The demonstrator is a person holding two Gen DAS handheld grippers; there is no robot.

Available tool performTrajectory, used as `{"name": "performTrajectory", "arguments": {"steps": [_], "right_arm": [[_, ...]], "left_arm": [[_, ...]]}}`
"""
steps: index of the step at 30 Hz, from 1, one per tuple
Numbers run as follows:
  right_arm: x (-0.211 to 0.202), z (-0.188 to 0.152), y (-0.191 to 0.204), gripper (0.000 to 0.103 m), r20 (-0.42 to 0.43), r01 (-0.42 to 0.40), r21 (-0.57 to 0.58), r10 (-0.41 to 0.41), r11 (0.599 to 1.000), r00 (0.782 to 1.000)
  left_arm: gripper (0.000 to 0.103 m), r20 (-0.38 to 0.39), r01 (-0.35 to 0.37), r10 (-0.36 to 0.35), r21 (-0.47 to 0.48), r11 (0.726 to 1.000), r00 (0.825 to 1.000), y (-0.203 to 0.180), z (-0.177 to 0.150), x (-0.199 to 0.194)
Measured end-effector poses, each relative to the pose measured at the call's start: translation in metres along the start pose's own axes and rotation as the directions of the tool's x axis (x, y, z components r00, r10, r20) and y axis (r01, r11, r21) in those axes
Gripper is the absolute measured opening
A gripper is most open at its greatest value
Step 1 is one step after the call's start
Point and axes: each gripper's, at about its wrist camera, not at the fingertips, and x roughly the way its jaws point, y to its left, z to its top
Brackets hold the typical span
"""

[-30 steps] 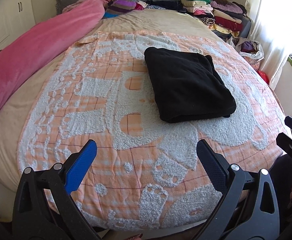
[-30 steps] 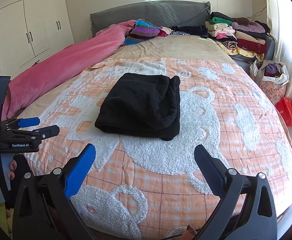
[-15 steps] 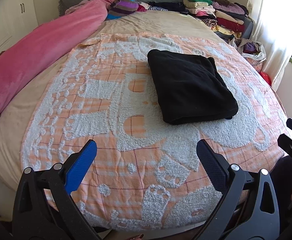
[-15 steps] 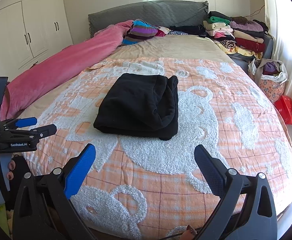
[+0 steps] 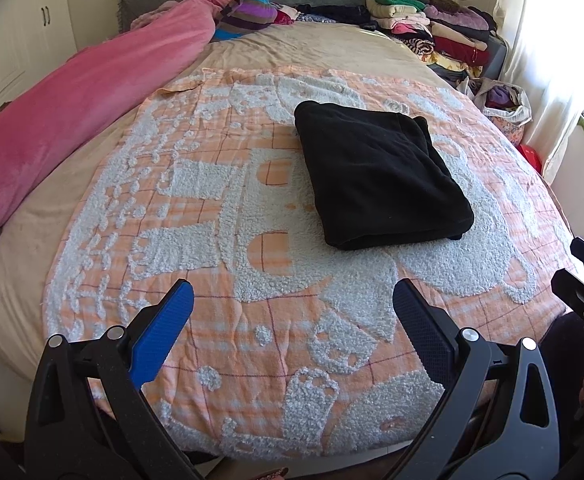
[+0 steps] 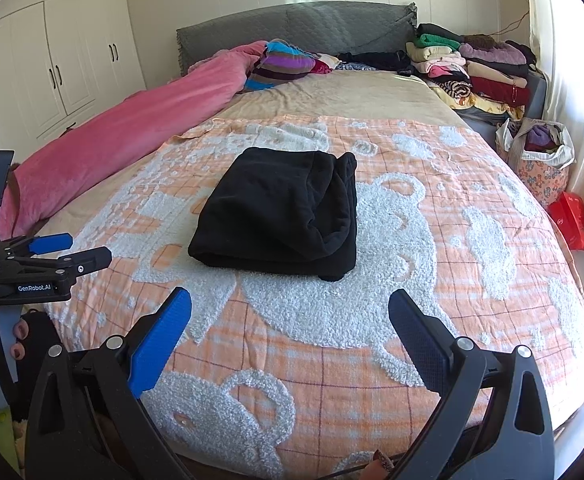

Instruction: Fold small clothes

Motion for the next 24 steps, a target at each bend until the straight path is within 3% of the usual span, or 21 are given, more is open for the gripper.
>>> {"name": "performTrajectory", "arguments": {"steps": [24], "right_arm": [[-0.003,0.0012,-0.0009,0.098,-0.002,0.009,0.001,-0.009,1.0,1.0]], "left_arm": [[0.094,0.002,-0.014,0.014,-0.003,1.0,1.0,-0.0001,0.0009,-0.0043]]}}
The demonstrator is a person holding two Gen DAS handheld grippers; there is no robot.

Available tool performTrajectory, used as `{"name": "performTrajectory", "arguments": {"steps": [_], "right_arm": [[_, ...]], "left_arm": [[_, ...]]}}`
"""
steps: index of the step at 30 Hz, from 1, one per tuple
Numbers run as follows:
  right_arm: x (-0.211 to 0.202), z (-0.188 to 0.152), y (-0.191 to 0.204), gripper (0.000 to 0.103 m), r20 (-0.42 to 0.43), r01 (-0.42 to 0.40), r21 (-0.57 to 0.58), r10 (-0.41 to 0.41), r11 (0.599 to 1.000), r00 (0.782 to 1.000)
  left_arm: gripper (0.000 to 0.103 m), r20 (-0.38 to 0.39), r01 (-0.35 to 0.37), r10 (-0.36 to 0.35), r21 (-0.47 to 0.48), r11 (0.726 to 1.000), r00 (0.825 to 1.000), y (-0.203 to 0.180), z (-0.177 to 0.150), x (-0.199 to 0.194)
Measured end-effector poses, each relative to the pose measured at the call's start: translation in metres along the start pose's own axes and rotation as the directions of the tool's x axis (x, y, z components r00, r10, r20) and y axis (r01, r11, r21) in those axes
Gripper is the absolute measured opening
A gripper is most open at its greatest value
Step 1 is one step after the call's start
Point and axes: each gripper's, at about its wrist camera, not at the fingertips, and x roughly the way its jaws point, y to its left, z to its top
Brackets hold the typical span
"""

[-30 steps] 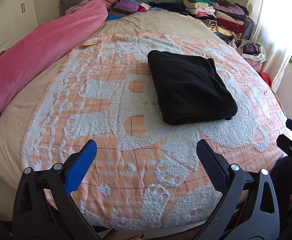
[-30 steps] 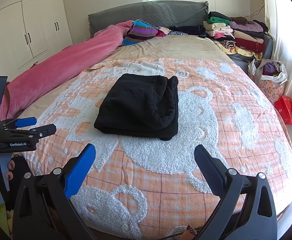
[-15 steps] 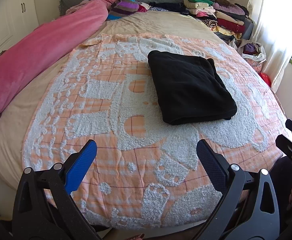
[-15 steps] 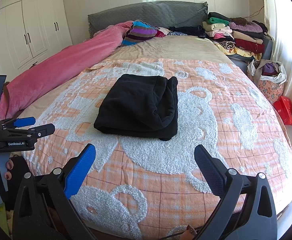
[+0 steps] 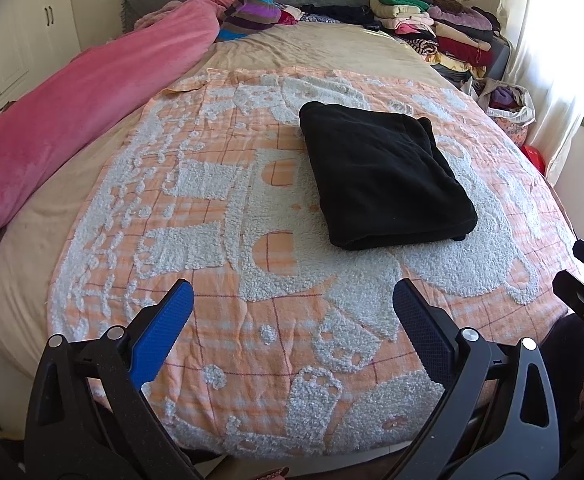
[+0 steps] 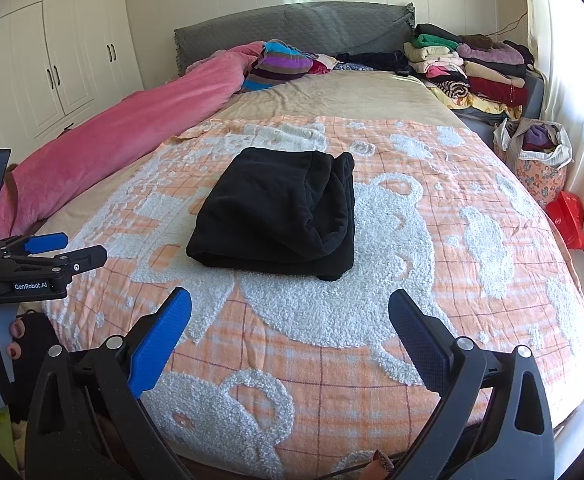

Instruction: Fold small clothes

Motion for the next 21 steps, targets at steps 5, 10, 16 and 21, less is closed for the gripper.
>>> {"name": "performTrajectory", "arguments": {"steps": [5,10,16,21], "right_arm": [[-0.0002,-0.0004,0.0002,0.098,0.002,0.003,0.001,-0.003,1.0,1.0],[0.0004,-0.0011,0.0014,0.098,-0.001,0.006,0.002,-0.006,1.0,1.0],[0.0022,-0.0006,0.0024,0.098,-0.007,0.006,0.0,-0.006,1.0,1.0],[0.0039,-0.0011,0.0024,0.098,-0.013,0.006,0.003,-0.006,1.0,1.0]], "left_arm": [[0.094,0.0,0.003,-0.003,0.001,1.0,1.0,-0.001,-0.0004,-0.0012],[0.094,-0.004,0.01,-0.01,0.002,1.0,1.0,-0.002,-0.0012,-0.0026],[0.094,-0.006,0.01,-0.01,0.002,1.0,1.0,-0.0026,-0.0003,-0.0021],[0.094,-0.015,-0.004,0.004,0.003,1.0,1.0,-0.0013,-0.0001,0.0004]]}}
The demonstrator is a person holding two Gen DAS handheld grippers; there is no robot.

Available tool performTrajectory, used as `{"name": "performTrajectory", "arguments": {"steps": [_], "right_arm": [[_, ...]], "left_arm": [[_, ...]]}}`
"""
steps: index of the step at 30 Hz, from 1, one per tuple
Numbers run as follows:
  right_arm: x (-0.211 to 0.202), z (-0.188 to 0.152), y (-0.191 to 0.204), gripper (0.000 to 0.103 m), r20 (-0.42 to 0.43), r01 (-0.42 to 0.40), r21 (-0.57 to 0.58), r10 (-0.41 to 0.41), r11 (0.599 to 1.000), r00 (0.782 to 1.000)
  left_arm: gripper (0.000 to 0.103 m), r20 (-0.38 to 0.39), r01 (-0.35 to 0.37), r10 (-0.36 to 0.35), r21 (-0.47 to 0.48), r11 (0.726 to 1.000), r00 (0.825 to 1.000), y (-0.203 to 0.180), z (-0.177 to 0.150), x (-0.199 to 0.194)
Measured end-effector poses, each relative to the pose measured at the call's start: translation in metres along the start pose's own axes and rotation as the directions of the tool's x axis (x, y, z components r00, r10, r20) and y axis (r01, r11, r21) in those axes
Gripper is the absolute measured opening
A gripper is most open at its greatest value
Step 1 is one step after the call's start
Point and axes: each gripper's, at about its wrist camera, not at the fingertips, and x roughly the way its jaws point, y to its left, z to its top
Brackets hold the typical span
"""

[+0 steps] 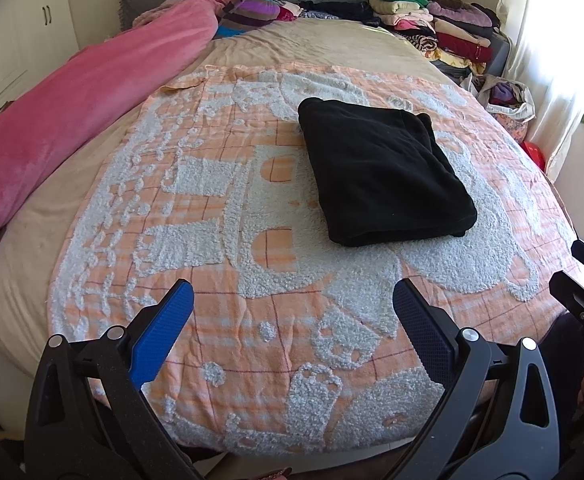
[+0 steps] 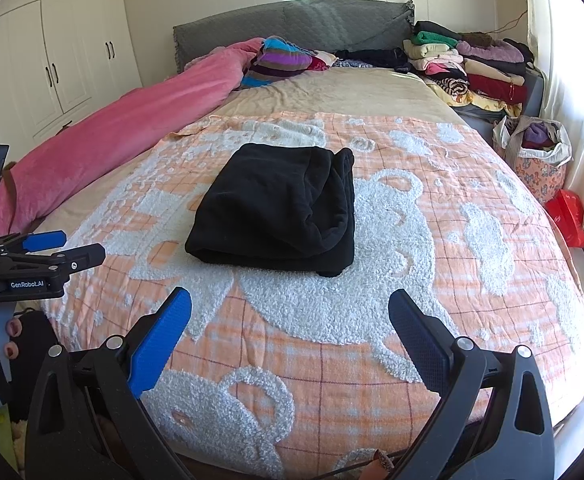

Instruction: Fold small clothes

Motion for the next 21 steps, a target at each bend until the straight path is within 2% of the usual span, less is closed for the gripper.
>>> {"name": "performTrajectory", "arguments": {"steps": [8,11,15,17,19,21], "right_arm": [[0.001,0.0,-0.009,0.098,0.003,0.008,0.032,-0.008,0.999,1.0],[0.003,0.002,-0.03,0.098,-0.002,0.012,0.103,-0.012,0.995,1.0],[-0.01,0.01,-0.083,0.098,0.045,0.07,0.242,-0.083,0.968,0.996],[-0.024,0.013,-0.129,0.098,0.083,0.12,0.356,-0.159,0.927,0.984],[-0.051,0.008,-0.194,0.098,0.118,0.177,0.504,-0.271,0.846,0.955],[-0.087,-0.01,-0.267,0.098,0.105,0.275,0.646,-0.44,0.712,0.892]], "left_arm": [[0.094,-0.021,0.013,-0.014,-0.006,1.0,1.0,0.001,0.0,0.004],[0.094,-0.026,-0.029,0.03,0.004,1.0,0.999,0.004,0.0,0.008],[0.094,-0.008,-0.067,0.066,-0.04,0.997,0.998,0.024,0.007,0.008],[0.094,-0.006,-0.075,0.075,-0.101,0.992,0.997,0.047,0.017,0.011],[0.094,-0.012,-0.103,0.103,-0.17,0.98,0.995,0.077,0.027,0.018],[0.094,-0.032,-0.169,0.166,-0.252,0.953,0.986,0.123,0.041,0.03]]}}
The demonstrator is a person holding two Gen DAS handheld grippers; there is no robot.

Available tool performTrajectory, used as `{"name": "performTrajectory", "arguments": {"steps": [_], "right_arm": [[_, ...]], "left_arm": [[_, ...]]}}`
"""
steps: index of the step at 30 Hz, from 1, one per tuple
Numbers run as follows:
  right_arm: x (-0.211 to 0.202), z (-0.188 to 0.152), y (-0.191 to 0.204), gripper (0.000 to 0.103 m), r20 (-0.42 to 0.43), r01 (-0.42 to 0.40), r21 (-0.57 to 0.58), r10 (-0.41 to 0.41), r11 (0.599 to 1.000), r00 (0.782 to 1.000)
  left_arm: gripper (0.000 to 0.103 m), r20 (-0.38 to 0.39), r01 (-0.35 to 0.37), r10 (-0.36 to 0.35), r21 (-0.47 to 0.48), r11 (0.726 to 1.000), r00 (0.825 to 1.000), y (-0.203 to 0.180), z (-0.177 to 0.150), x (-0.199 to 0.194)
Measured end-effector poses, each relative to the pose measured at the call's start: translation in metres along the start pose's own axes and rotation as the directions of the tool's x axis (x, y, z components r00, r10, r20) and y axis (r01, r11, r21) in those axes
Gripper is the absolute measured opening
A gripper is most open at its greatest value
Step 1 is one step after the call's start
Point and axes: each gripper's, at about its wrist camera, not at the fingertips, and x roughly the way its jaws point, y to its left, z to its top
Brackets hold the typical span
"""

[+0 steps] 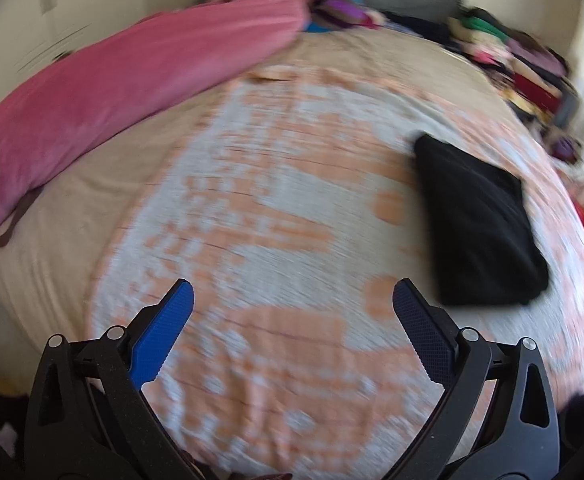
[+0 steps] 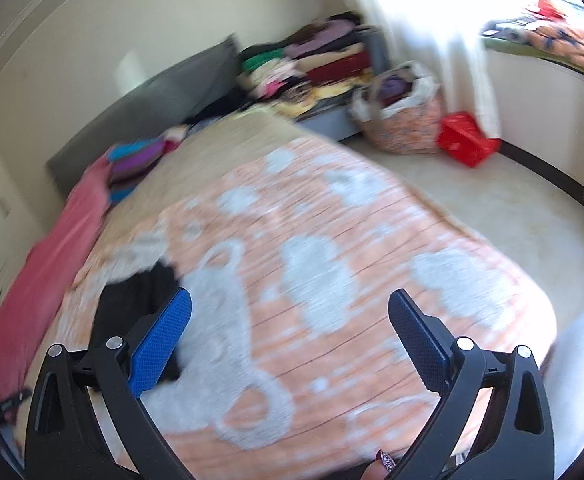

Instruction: Fold small clothes

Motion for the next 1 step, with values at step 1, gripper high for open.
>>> {"name": "performTrajectory", "arguments": {"steps": [1], "right_arm": [[-0.0047,0.019,-0.0457,0.098,0.049,0.09,0.089,-0.095,0.992,0.994]], "left_arm": [[0.094,0.008,-0.043,0.044,-0.033,0.999,0.999,0.0198,0.0111,0.0078]]}}
